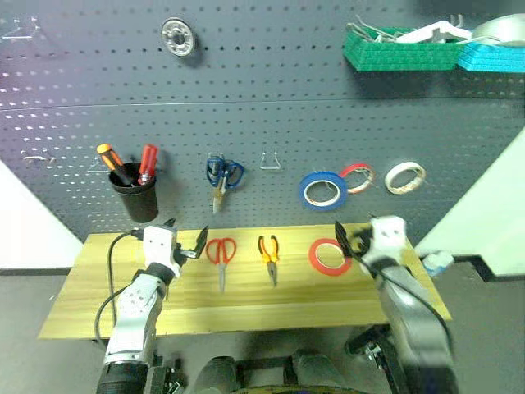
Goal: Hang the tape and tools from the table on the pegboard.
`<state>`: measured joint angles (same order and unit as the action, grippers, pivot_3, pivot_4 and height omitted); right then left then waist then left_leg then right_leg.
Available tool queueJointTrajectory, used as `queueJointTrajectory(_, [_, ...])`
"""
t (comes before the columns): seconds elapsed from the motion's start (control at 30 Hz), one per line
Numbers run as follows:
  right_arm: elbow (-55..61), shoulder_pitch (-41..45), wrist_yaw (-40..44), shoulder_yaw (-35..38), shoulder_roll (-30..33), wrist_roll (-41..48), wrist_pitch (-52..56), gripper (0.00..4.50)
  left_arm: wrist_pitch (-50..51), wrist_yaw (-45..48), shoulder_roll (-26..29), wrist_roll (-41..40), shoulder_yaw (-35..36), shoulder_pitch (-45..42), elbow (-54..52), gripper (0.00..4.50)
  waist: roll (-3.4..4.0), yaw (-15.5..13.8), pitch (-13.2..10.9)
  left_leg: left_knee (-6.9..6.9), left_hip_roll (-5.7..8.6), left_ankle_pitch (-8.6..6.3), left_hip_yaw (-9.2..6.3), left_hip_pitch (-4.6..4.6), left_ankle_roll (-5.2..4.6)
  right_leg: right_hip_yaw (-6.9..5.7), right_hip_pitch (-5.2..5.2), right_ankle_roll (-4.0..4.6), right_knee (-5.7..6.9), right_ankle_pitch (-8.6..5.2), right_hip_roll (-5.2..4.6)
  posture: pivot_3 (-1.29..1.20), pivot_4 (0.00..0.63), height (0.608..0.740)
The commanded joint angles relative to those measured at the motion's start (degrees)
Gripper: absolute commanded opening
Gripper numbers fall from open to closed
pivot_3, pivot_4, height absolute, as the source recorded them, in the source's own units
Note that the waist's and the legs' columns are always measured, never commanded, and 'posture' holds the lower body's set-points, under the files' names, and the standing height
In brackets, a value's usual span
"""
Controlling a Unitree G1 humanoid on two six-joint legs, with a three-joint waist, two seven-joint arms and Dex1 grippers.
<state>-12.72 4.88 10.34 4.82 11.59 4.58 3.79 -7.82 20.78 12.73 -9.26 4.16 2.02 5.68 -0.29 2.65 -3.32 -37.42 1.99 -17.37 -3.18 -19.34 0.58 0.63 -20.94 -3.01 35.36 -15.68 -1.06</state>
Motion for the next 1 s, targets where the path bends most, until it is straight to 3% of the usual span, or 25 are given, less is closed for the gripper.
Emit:
queueJointTrajectory(0.03, [-4.91,1.84,0.89,-0.53,-0.56,-0.86,-7.17,4.5,-2.06,-0.17,0.47,0.19,1.07,-0.45,0.46,4.48,0.02,-0.44,0.04,-0.04,0.14,0.07,0.23,-0.14,-0.11,0.13,-0.43,-0.01,0.51,0.43,-0.16,-0.04,0.0,0.734])
queueJointTrajectory(0.17, [-7.38,2.77,1.22,-0.24,-1.05,-0.48,-9.62,4.5,-2.46,-0.06,0.48,0.23,0.88,-0.32,0.77,4.48,0.19,-1.26,0.57,0.09,0.45,0.23,0.73,-1.96,0.15,0.62,-2.88,-0.09,1.75,0.14,-0.41,-0.04,0.0,0.734])
queueJointTrajectory(0.23, [-7.94,3.06,1.29,-0.2,-1.12,-0.51,-10.25,4.5,-2.52,-0.12,0.43,0.23,0.96,-0.26,0.77,4.48,0.12,-1.53,0.64,0.16,0.43,0.24,1.08,-2.22,0.16,0.86,-3.37,-0.09,1.81,0.14,-0.42,-0.03,0.0,0.734])
queueJointTrajectory(0.4, [-8.29,3.24,2.81,-0.4,-1.2,0.07,-11.38,4.5,-2.61,0.17,0.37,-0.04,0.86,0.08,0.38,4.48,0.01,-1.81,0.73,-0.09,0.43,0.01,1.34,-1.8,-0.25,1.09,-2.9,-0.1,1.75,0.35,-0.47,-0.04,0.0,0.734])
queueJointTrajectory(0.5, [-6.73,2.21,5.19,-0.15,-1.39,1.81,-11.8,4.5,-2.4,0.84,0.37,-0.58,0.78,1.05,-0.53,4.48,0.09,-1.55,0.6,-0.25,0.26,0.0,1.39,-0.65,-0.27,1.06,-1.59,-0.07,1.58,0.14,-0.4,-0.04,0.0,0.734])
queueJointTrajectory(0.6, [-4.74,0.54,6.95,0.14,-1.18,3.12,-11.75,4.5,-2.15,1.42,0.46,-1.14,0.87,2.34,-1.74,4.48,0.07,-1.5,0.58,-0.27,0.23,-0.01,1.41,-0.06,-0.26,1.07,-1.04,-0.15,1.56,0.01,-0.4,-0.04,0.0,0.734])
queueJointTrajectory(1.0, [7.62,-8.58,16.93,0.73,1.59,10.26,-10.05,4.5,-0.16,4.42,1.46,-4.22,1.59,7.32,-6.62,4.48,0.08,-1.86,0.59,-0.47,0.2,-0.09,1.5,-0.38,-0.44,1.08,-1.38,-0.27,1.74,0.19,-0.41,-0.03,0.0,0.734])
